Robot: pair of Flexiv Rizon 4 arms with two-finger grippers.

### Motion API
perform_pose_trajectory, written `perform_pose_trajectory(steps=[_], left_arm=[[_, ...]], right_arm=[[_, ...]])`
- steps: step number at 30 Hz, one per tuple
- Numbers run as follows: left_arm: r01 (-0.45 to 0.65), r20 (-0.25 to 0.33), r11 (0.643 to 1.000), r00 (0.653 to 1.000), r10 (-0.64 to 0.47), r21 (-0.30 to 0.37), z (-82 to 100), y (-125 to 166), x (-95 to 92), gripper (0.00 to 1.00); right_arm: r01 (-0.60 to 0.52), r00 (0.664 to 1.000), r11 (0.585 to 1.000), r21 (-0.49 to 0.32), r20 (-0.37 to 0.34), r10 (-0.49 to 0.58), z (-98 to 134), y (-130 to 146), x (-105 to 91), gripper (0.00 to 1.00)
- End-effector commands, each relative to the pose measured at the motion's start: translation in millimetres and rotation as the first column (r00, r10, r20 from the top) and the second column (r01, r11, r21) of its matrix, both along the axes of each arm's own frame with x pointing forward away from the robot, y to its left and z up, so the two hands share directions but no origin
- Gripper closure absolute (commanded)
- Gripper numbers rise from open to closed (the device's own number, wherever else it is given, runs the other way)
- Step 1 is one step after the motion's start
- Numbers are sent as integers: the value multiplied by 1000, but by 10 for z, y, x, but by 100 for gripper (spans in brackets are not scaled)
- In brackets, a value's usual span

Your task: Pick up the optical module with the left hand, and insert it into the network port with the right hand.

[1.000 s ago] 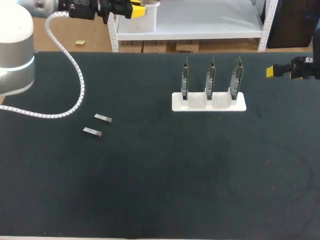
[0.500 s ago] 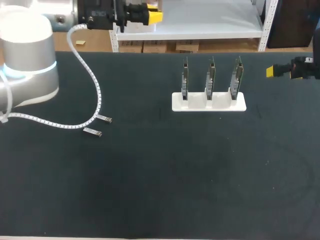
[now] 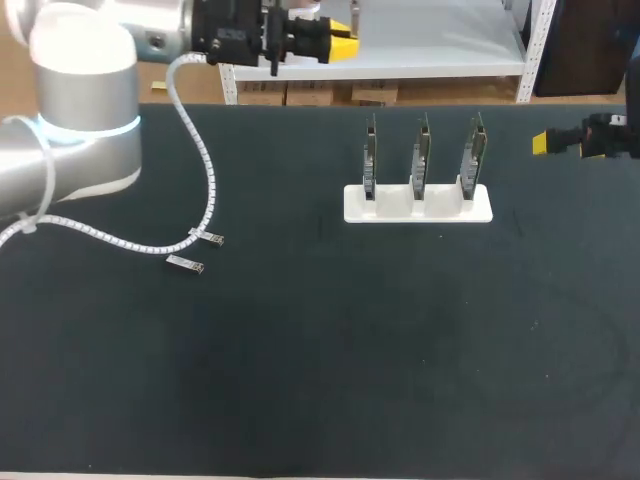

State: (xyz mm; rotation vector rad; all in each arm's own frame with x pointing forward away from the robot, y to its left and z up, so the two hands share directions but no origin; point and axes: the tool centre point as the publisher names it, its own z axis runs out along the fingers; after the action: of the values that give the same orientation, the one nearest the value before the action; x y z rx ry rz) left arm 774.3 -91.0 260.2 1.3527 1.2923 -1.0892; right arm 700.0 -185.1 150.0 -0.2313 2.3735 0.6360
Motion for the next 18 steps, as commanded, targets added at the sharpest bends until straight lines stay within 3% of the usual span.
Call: perform_pose_trajectory(steps=[1,18], left_arm=[[19,-3,1000,1000,-19,-4,-90,-135,96,100],[39,-36,999,999,-38,17,-398,-274,16,100]], right_arm=[[0,1000,1000,0,0,0,0,0,0,0],[0,1000,1000,0,0,0,0,0,0,0]])
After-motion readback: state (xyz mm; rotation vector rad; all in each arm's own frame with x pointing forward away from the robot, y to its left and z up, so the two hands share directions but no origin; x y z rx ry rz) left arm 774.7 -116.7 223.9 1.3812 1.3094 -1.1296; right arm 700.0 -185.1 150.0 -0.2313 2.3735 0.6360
